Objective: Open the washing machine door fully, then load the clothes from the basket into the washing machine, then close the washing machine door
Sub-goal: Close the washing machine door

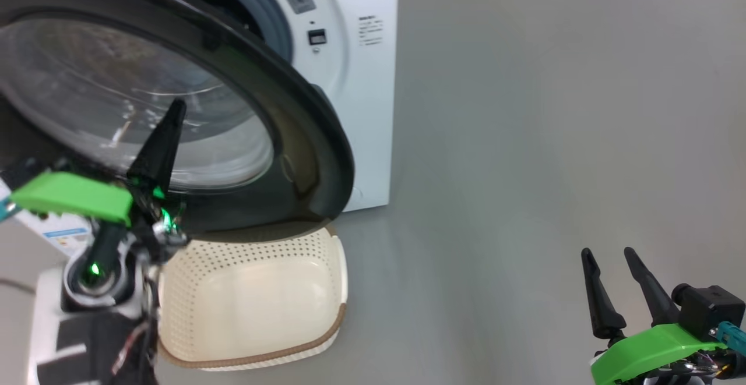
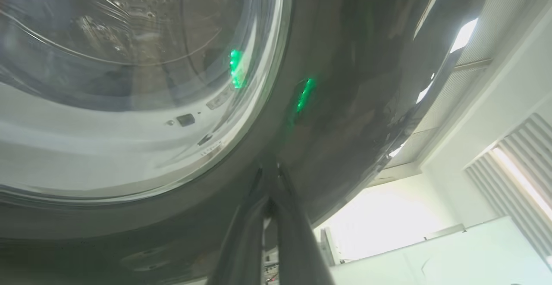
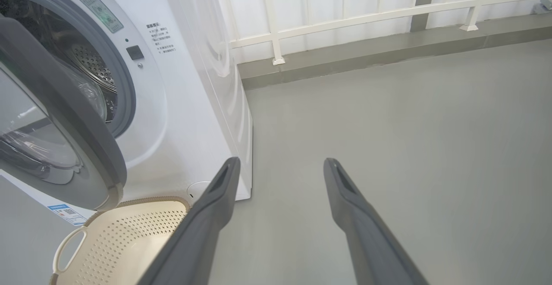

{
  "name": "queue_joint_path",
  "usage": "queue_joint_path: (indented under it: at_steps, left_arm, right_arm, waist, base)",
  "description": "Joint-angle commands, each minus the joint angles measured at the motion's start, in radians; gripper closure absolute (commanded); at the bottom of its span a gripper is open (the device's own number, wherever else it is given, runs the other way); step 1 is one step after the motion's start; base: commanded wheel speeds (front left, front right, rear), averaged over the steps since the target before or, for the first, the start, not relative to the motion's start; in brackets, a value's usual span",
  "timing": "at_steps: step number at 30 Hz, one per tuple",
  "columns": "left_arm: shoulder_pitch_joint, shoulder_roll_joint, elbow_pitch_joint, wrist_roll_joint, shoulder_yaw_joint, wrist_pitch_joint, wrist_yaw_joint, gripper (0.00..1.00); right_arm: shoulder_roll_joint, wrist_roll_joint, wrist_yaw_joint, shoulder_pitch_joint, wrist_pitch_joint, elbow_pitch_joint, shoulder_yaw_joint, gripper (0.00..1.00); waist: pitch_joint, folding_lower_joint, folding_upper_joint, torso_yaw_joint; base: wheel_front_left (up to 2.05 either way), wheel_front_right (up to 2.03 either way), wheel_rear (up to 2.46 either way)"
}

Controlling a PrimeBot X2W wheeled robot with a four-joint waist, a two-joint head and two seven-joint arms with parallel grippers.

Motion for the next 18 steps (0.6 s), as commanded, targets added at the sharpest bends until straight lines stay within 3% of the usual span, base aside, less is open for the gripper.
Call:
queue_joint_path:
  at_steps: [1, 2, 3, 4, 5, 9, 14, 18]
  left_arm:
    - [0.030, 0.048, -0.055, 0.048, 0.004, -0.038, -0.007, 1.00]
    - [0.048, 0.057, -0.072, 0.081, -0.012, -0.068, -0.007, 1.00]
    - [0.090, 0.080, -0.099, 0.159, -0.054, -0.136, -0.007, 0.75]
    - [0.111, 0.090, -0.116, 0.191, -0.082, -0.160, -0.007, 0.32]
    - [0.135, 0.104, -0.131, 0.229, -0.112, -0.190, -0.007, 0.00]
    - [0.229, 0.166, -0.158, 0.402, -0.206, -0.361, -0.007, 0.00]
    - [0.324, 0.194, -0.160, 0.591, -0.277, -0.539, -0.002, 0.00]
    - [0.395, 0.203, -0.184, 0.737, -0.317, -0.651, 0.057, 0.00]
  right_arm:
    - [-0.012, 0.010, 0.004, -0.020, -0.013, -0.026, 0.015, 0.00]
    - [-0.012, 0.009, 0.004, -0.017, -0.012, -0.029, 0.012, 0.00]
    - [-0.012, 0.006, 0.004, -0.012, -0.010, -0.033, 0.009, 0.00]
    - [-0.012, 0.004, 0.004, -0.009, -0.009, -0.034, 0.006, 0.00]
    - [-0.012, 0.003, 0.004, -0.005, -0.008, -0.034, 0.004, 0.00]
    - [-0.012, -0.004, 0.004, 0.011, -0.003, -0.037, -0.002, 0.00]
    - [-0.012, -0.015, 0.004, 0.034, 0.008, -0.051, -0.007, 0.00]
    - [-0.012, -0.024, 0.004, 0.043, 0.020, -0.061, 0.003, 0.00]
  waist:
    - [-0.018, 0.0000, 0.0000, 0.029]
    - [-0.023, 0.0000, 0.0000, 0.037]
    - [-0.035, 0.0000, 0.0000, 0.050]
    - [-0.042, 0.0000, 0.0000, 0.056]
    - [-0.049, 0.0000, 0.0000, 0.061]
    - [-0.077, 0.0000, 0.0000, 0.079]
    - [-0.104, 0.0000, 0.0000, 0.097]
    - [-0.117, 0.0000, 0.0000, 0.103]
  base:
    - [0.00, 0.00, 0.00]
    - [0.00, 0.00, 0.00]
    - [0.00, 0.00, 0.00]
    - [0.00, 0.00, 0.00]
    - [0.00, 0.00, 0.00]
    - [0.00, 0.00, 0.00]
    - [0.00, 0.00, 0.00]
    - [0.00, 0.00, 0.00]
